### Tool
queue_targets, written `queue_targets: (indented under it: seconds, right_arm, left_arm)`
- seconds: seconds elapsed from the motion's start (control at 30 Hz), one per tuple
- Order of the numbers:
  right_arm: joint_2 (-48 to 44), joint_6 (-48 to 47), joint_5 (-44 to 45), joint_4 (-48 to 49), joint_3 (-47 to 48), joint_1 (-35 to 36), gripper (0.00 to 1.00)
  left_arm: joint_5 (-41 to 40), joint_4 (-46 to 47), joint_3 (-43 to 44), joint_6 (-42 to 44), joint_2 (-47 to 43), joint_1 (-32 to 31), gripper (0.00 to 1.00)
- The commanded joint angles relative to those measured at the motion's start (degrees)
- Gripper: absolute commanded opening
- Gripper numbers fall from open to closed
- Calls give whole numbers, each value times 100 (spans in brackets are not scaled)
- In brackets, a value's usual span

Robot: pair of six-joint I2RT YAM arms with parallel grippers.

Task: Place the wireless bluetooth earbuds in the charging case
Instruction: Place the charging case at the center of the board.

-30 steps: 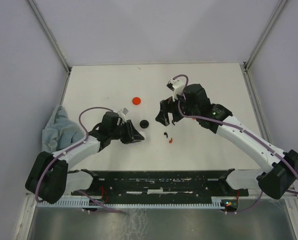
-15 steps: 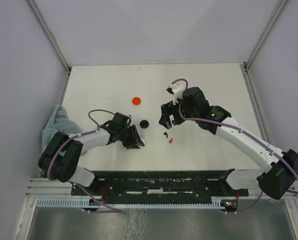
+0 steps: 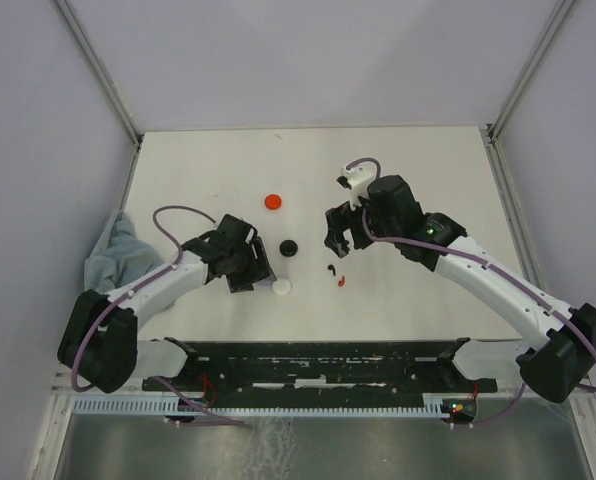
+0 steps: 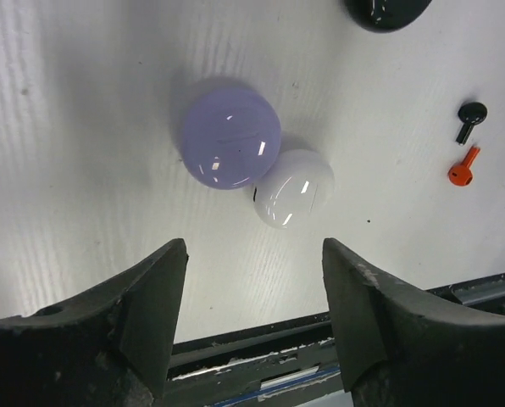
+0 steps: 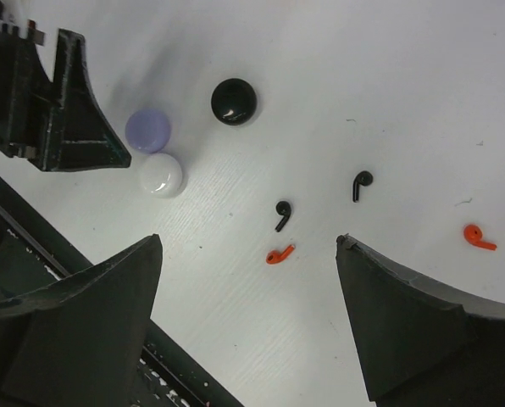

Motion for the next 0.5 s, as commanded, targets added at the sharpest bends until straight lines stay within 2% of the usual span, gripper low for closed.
queue_targets:
  seconds: [0.0,0.13,0.27,0.33,0.47]
  right_arm:
    - [-190,-142,548,-22,-31,-19,92]
    - [-230,-101,821,-50,-111,-33,94]
    - [-360,-47,858,-15,-232,-40,94]
    - [-425,-15,908,-22,-293,-33,94]
    - [-534,26,976,-14,-430,-57,95]
  left_arm:
    - [-777,-968,582,-251,-367,153,76]
    - [-801,-1162,909,-245,-540,439,87]
    - [-1151,-765,766,-585,-829,447,88]
    - [-1154,-724,833,-708,-663,433,86]
    - [-1191,-798,1429,-379,233,255,85]
